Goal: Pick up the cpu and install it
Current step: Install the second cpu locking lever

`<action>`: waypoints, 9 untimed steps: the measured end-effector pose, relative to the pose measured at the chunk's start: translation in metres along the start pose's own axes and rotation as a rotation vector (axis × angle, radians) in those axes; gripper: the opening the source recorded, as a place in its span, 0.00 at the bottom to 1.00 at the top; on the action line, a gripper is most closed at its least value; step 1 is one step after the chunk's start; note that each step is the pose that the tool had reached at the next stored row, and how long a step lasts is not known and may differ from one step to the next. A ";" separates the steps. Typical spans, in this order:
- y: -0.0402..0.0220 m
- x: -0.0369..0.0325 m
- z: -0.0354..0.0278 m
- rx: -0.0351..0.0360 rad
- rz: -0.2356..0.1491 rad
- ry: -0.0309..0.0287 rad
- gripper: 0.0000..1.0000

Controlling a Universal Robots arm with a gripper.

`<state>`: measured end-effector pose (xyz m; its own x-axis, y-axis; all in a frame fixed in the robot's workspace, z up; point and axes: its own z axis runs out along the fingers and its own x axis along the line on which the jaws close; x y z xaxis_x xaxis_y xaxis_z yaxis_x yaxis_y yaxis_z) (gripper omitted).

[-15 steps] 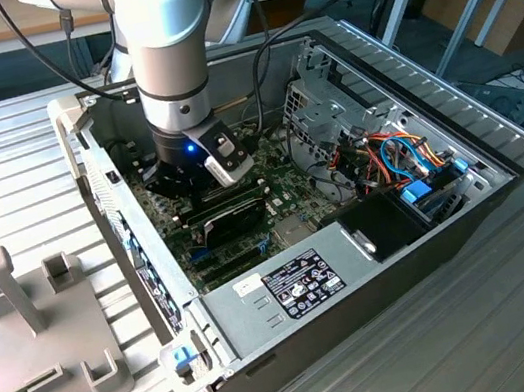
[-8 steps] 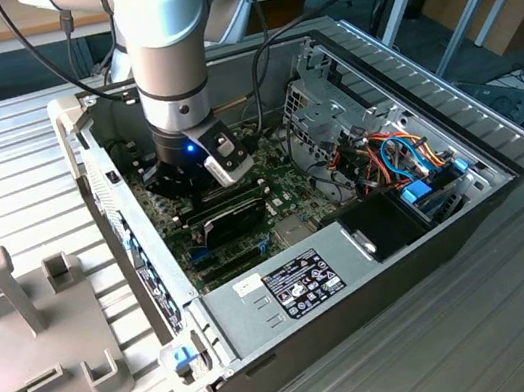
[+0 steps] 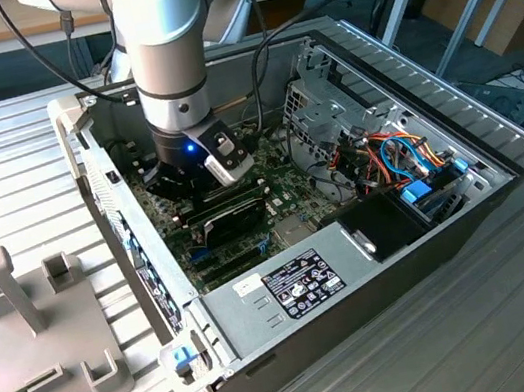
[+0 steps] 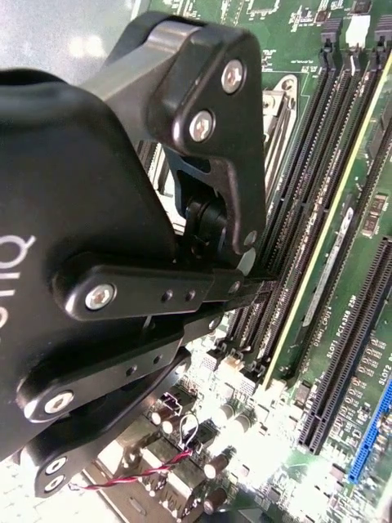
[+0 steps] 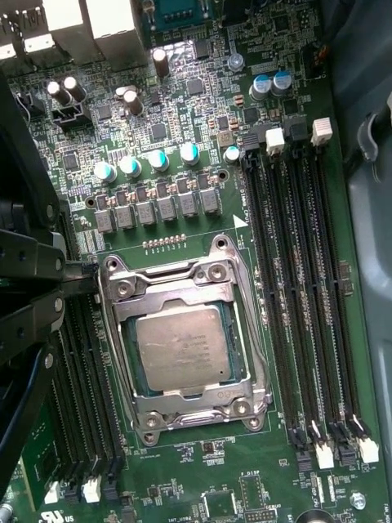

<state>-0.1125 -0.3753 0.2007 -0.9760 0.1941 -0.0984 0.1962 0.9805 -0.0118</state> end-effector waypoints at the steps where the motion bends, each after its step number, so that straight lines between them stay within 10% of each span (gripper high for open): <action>1: 0.0002 -0.0002 -0.0013 -0.0007 0.000 -0.0002 0.11; 9: -0.0001 -0.0025 -0.0256 -0.0005 0.000 -0.0001 0.11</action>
<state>-0.1125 -0.3752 0.2264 -0.9760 0.1942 -0.0985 0.1962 0.9805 -0.0113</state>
